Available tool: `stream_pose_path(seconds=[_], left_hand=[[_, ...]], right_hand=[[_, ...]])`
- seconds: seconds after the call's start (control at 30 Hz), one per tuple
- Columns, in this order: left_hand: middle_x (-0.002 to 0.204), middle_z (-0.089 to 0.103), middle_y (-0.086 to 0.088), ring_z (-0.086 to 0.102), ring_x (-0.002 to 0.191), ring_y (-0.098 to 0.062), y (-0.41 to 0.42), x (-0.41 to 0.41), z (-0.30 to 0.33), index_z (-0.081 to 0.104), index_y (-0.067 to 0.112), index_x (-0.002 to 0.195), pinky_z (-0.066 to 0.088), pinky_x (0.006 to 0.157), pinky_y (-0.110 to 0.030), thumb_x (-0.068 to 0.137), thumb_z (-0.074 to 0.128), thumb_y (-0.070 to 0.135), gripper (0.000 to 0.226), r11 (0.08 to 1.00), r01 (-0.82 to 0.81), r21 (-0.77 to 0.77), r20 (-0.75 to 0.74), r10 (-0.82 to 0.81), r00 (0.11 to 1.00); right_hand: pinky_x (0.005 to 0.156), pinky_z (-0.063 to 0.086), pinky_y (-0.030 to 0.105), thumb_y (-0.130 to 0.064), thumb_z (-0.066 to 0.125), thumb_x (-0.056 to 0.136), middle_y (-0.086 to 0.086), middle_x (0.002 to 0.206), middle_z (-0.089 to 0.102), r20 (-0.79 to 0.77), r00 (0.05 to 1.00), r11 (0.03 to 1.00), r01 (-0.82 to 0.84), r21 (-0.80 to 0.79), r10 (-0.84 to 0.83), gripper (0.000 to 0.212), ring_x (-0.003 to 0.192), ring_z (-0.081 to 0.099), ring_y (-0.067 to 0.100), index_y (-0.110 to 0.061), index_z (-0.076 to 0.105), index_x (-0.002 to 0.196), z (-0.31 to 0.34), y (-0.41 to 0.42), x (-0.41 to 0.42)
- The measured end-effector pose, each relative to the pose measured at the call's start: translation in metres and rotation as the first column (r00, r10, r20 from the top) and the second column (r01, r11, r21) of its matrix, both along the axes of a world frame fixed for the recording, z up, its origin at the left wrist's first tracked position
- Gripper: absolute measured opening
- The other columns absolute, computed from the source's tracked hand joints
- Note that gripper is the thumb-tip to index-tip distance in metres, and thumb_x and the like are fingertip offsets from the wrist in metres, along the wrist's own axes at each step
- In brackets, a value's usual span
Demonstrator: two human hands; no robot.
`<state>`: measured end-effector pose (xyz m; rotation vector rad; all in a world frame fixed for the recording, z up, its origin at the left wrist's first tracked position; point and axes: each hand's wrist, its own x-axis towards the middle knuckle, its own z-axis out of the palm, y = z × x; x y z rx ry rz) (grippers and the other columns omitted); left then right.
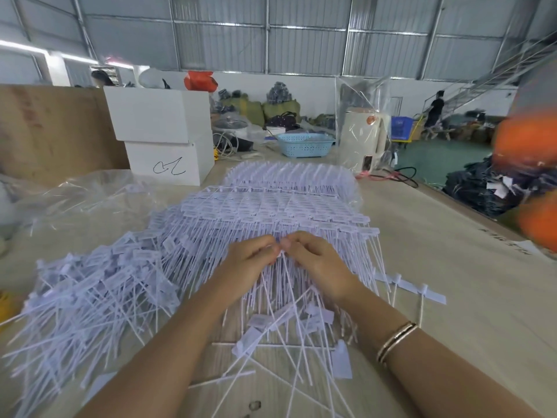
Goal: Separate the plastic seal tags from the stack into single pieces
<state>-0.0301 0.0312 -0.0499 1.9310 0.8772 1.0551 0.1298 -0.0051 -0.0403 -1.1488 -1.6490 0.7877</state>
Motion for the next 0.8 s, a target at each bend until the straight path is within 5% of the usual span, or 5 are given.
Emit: stream_pose_path(seconds=[0.2,0.3,0.43,0.67,0.8], left_hand=[[0.075,0.053,-0.009,0.048,0.074,-0.012,-0.002,0.004,-0.002,0.061,-0.006,0.094,0.036,0.077,-0.031,0.083,0.051,0.035,0.044,0.997,0.014,-0.079,0.053,-0.01,0.999],[0.058,0.048,0.011,0.045,0.06,-0.004,-0.005,0.01,-0.002,0.061,0.004,0.077,0.033,0.067,-0.022,0.093,0.052,0.02,0.025,0.994,0.012,-0.112,0.171,0.008,0.985],[0.055,0.043,0.008,0.038,0.055,-0.007,-0.002,-0.002,0.005,0.045,0.02,0.057,0.028,0.064,-0.027,0.095,0.046,0.021,0.038,0.983,-0.013,-0.184,0.378,0.083,0.922],[0.048,0.045,0.006,0.037,0.041,-0.006,0.008,0.0,0.011,0.05,0.014,0.06,0.027,0.048,-0.024,0.088,0.04,0.007,0.031,0.979,-0.137,-0.151,0.039,0.144,0.989],[0.054,0.053,0.007,0.04,0.054,-0.016,-0.002,-0.004,-0.001,0.051,0.032,0.081,0.028,0.053,-0.027,0.074,0.04,0.024,0.015,0.999,0.017,-0.027,0.007,-0.017,1.0]], right_hand=[[0.056,0.037,0.017,-0.029,0.055,0.094,-0.016,0.05,0.044,0.025,1.0,0.999,-0.012,0.046,0.011,0.033,0.05,0.039,0.0,-0.019,0.054,0.063,-0.003,0.003,0.002],[0.06,0.046,0.031,-0.024,0.054,0.095,-0.014,0.054,0.043,-0.108,0.994,0.995,0.025,0.1,-0.014,0.026,0.054,0.04,0.003,-0.012,0.059,0.072,-0.009,0.004,-0.002],[0.052,0.033,0.018,-0.023,0.052,0.096,-0.005,0.056,0.042,-0.263,0.961,0.981,0.123,0.152,-0.08,0.035,0.052,0.035,0.013,-0.029,0.057,0.062,-0.005,-0.001,0.002],[0.053,0.033,0.02,-0.043,0.048,0.094,-0.012,0.063,0.046,0.182,0.973,0.987,0.123,0.104,-0.14,0.01,0.054,0.041,0.007,-0.036,0.054,0.089,-0.012,-0.005,0.001],[0.071,0.04,0.012,-0.039,0.046,0.096,-0.015,0.095,0.055,0.109,0.981,0.978,0.143,0.153,-0.161,0.016,0.081,0.052,-0.003,-0.032,0.053,0.108,-0.012,-0.005,-0.003]])
